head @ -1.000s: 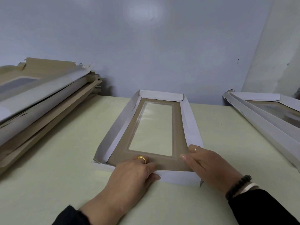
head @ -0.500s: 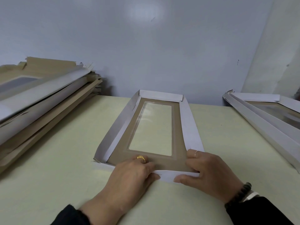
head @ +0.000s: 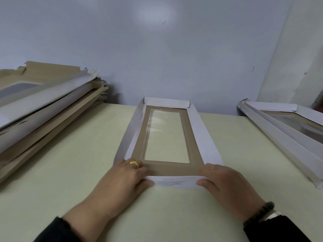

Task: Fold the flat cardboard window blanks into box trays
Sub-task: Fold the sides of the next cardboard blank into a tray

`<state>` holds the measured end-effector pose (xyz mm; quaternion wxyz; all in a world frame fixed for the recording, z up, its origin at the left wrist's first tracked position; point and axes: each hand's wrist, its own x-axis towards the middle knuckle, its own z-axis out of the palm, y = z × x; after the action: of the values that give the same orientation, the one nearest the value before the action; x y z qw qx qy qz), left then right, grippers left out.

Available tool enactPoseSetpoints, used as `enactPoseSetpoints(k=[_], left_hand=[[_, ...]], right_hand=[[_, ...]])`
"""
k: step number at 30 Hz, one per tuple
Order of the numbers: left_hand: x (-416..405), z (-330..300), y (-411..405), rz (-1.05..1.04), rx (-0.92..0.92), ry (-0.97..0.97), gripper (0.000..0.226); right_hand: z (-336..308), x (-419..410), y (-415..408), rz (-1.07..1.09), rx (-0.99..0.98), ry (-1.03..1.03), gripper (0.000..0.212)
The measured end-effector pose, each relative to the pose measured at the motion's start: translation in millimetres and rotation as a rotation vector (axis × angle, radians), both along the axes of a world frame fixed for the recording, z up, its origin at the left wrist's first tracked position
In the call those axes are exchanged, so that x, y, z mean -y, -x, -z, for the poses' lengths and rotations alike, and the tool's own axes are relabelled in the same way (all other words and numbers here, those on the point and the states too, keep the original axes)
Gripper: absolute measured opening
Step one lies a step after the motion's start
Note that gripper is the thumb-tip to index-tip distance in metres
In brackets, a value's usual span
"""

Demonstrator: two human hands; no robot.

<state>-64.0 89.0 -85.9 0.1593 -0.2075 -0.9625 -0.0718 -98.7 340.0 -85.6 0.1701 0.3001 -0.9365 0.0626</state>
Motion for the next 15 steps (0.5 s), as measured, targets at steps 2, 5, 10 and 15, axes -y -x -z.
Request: enactPoseSetpoints(k=[2, 5, 10, 15], left_hand=[[17.6, 5.1, 5.4, -0.023, 0.002, -0.011, 0.068], [31.4, 11.4, 13.3, 0.025, 0.008, -0.017, 0.078], [36.5, 12.1, 20.1, 0.077, 0.116, -0.036, 0.076], [39.6, 12.6, 20.2, 0.068, 0.121, -0.06, 0.071]], right_hand=[[-4.1, -7.8, 4.0, 0.03, -0.019, 0.023, 0.011], [3.5, -17.5, 7.8, 0.097, 0.1, -0.001, 0.013], [7.6, -19.3, 9.9, 0.091, 0.077, 0.006, 0.015], [9.3, -21.5, 14.2, 0.088, 0.059, 0.003, 0.024]])
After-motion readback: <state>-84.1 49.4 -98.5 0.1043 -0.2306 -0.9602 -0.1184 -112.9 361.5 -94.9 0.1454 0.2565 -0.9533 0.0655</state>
